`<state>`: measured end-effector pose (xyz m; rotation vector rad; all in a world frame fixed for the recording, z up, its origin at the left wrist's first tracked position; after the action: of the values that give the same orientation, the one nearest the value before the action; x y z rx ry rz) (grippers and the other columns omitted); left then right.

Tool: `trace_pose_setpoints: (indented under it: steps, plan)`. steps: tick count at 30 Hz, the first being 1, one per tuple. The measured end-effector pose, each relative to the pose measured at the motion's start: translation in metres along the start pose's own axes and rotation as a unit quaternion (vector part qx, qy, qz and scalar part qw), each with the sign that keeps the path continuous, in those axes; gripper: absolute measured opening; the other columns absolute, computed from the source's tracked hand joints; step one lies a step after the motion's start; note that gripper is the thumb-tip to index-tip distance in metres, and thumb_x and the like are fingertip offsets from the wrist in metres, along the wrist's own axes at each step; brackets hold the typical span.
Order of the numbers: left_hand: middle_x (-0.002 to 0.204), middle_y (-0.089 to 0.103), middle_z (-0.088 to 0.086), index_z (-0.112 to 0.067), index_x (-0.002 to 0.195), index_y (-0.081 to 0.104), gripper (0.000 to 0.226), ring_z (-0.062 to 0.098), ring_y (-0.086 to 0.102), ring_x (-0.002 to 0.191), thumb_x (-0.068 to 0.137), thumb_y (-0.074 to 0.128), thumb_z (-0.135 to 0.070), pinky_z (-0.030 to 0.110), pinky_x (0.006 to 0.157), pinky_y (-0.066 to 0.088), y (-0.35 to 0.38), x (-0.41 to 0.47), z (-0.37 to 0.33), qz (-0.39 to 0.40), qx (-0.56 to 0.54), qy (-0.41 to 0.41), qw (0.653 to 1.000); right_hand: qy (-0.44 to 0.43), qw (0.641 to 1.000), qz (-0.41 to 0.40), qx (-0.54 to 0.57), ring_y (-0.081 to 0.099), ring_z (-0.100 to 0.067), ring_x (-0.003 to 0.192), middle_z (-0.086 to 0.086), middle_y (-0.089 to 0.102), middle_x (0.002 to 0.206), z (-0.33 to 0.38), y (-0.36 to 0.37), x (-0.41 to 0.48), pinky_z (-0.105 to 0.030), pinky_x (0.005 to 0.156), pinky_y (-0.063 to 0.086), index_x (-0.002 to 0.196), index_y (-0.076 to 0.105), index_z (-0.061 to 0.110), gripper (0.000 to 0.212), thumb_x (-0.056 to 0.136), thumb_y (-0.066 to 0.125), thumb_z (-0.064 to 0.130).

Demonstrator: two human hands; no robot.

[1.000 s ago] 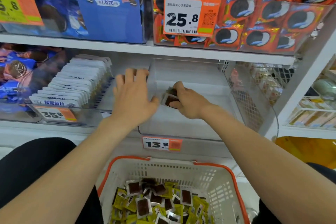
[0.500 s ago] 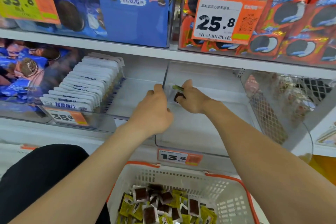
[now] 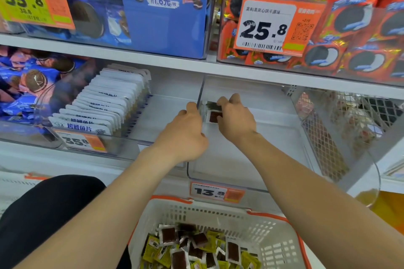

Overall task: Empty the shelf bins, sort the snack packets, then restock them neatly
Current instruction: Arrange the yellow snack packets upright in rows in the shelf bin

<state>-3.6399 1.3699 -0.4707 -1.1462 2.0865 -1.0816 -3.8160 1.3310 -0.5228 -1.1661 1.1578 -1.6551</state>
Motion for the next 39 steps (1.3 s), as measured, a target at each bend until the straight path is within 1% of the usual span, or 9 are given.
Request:
trace_pose_setpoints:
  steps: [4,8,15,19,22,28,32,36,39]
  plan:
    - [0.094,0.045,0.003,-0.012,0.127,0.035,0.037,0.034,0.056,0.095,0.094,0.051,-0.011,0.039,0.072,0.041,0.000,-0.001,0.000,-0.024,0.001,0.003,1.000,0.090,0.986,-0.005,0.142,0.058,-0.032,0.083,-0.009,0.043,0.125,-0.010,0.001,-0.001,-0.039,0.070,0.052,0.131,0.051,0.015,0.047,0.092,0.075,0.011]
    - [0.098,0.046,0.004,-0.012,0.132,0.035,0.040,0.035,0.055,0.097,0.095,0.051,-0.012,0.041,0.076,0.044,0.001,-0.002,-0.001,-0.031,0.004,-0.001,1.000,0.189,0.931,-0.004,0.311,0.056,-0.025,0.092,-0.012,0.055,0.118,-0.016,0.009,-0.003,-0.034,0.071,0.048,0.129,0.045,0.008,0.059,0.086,0.084,0.019]
    - [0.102,0.046,0.007,-0.011,0.139,0.033,0.047,0.035,0.055,0.097,0.096,0.051,-0.011,0.041,0.077,0.043,0.001,-0.004,-0.003,-0.036,0.011,0.001,0.999,0.292,0.870,0.022,0.396,0.067,-0.026,0.103,-0.006,0.060,0.118,-0.039,0.014,-0.002,-0.035,0.080,0.060,0.124,0.060,0.011,0.064,0.073,0.096,0.029]
    - [0.098,0.045,0.004,-0.011,0.140,0.033,0.047,0.033,0.054,0.094,0.096,0.051,-0.011,0.039,0.074,0.041,0.000,-0.005,-0.003,-0.039,0.012,0.000,0.999,0.292,0.889,0.054,0.350,0.061,-0.020,0.072,-0.002,0.060,0.079,-0.033,0.017,-0.002,-0.026,0.055,0.048,0.087,0.062,0.013,0.042,0.072,0.092,0.038]
    - [0.095,0.047,0.002,-0.012,0.136,0.037,0.043,0.032,0.055,0.093,0.095,0.051,-0.013,0.038,0.072,0.042,0.000,-0.004,-0.001,-0.041,0.005,0.004,0.999,0.299,0.881,0.076,0.360,0.058,-0.021,0.066,-0.007,0.064,0.080,-0.030,0.019,-0.003,-0.023,0.050,0.041,0.087,0.062,0.009,0.045,0.068,0.092,0.036]
    - [0.136,0.046,0.013,-0.009,0.148,0.034,0.057,0.038,0.053,0.119,0.099,0.057,-0.026,0.043,0.088,0.047,-0.002,-0.008,-0.006,-0.100,0.015,0.014,0.995,0.289,0.885,0.095,0.352,0.046,-0.019,0.057,-0.003,0.047,0.069,-0.031,0.006,-0.010,-0.023,0.045,0.034,0.067,0.041,0.015,0.048,0.073,0.088,0.022]
    - [0.142,0.043,0.011,-0.014,0.153,0.038,0.063,0.034,0.043,0.128,0.094,0.060,-0.028,0.048,0.102,0.044,-0.005,-0.020,-0.018,-0.176,0.097,0.101,0.974,0.277,0.892,0.121,0.337,0.045,-0.018,0.061,-0.002,0.046,0.074,-0.024,-0.011,-0.022,-0.026,0.046,0.035,0.074,0.042,0.015,0.044,0.078,0.085,0.023]
    - [0.127,0.053,0.003,-0.018,0.132,0.060,0.043,0.027,0.047,0.119,0.091,0.058,-0.029,0.043,0.093,0.044,-0.009,-0.045,-0.034,-0.222,0.111,0.215,0.945,0.199,0.929,0.100,0.297,0.067,-0.030,0.091,-0.011,0.068,0.104,-0.012,-0.049,-0.047,-0.037,0.078,0.059,0.109,0.066,0.000,0.032,0.091,0.073,0.026]
    - [0.098,0.056,-0.007,-0.021,0.106,0.062,0.017,0.017,0.055,0.092,0.091,0.056,-0.027,0.042,0.075,0.048,-0.014,-0.078,-0.046,-0.190,0.031,0.281,0.940,0.056,0.958,0.024,0.280,0.071,-0.016,0.085,0.002,0.074,0.093,0.003,-0.092,-0.088,-0.013,0.064,0.051,0.109,0.072,0.015,0.019,0.093,0.065,0.022]
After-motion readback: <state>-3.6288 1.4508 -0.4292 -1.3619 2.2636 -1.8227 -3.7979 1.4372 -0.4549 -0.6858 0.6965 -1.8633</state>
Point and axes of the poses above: each hand's wrist, its own x-axis towards the middle knuckle, its own y-axis out of the palm, z = x × y, the point moved 6 cm from there along x, towards the middle knuckle
